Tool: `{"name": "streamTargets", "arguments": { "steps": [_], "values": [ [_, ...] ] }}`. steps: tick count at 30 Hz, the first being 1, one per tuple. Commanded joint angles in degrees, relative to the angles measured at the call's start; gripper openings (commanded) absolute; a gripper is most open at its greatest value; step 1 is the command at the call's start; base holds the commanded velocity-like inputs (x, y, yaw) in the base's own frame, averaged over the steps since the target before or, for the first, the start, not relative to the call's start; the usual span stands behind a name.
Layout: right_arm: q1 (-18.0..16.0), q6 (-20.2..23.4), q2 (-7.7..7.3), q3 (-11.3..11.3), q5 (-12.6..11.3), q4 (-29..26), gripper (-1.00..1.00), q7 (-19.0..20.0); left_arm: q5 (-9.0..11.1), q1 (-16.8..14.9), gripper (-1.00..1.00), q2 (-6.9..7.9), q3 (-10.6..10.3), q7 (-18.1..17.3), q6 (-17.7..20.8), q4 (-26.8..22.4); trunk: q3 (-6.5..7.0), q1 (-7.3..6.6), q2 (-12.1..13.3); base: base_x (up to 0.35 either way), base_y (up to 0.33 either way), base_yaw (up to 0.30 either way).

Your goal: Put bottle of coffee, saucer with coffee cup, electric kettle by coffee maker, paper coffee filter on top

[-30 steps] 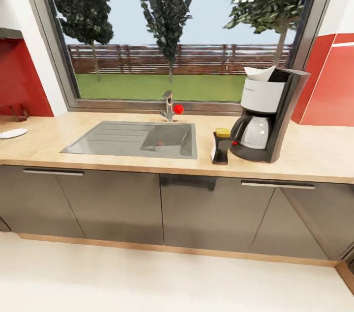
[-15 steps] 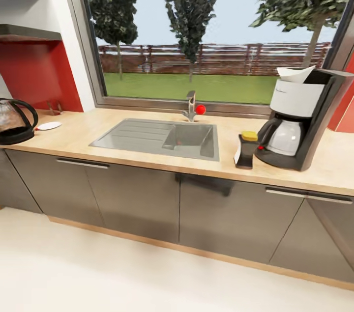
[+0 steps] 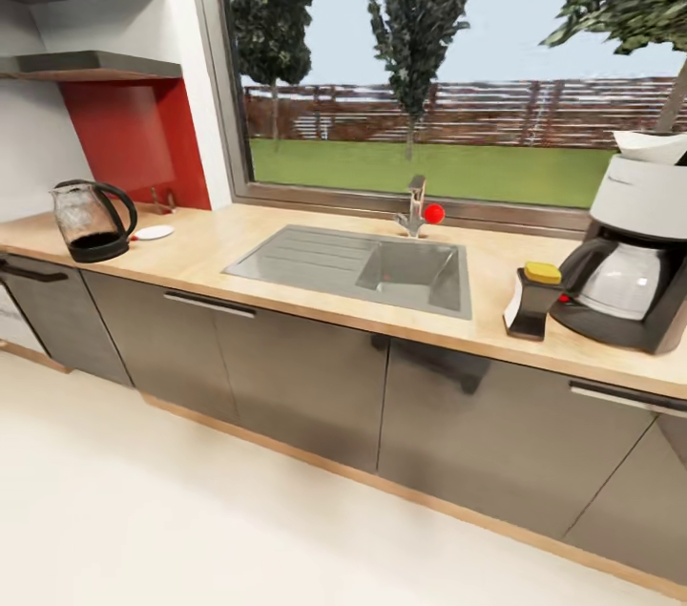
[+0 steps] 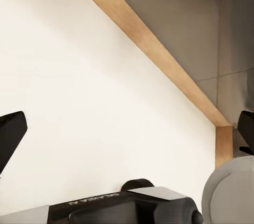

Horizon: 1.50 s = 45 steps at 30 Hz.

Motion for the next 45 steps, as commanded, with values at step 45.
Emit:
{"name": "streamTargets", "arguments": {
  "steps": [45],
  "values": [
    [0.0, -0.1, 0.00, -0.1, 0.4, 0.1, 1.00, -4.7, 0.4, 0.0, 1.00, 0.01, -0.5, -0.1, -0.3, 0.0, -1.01, 0.00, 0.0, 0.049, 0.022, 0.238]
  ]
}}
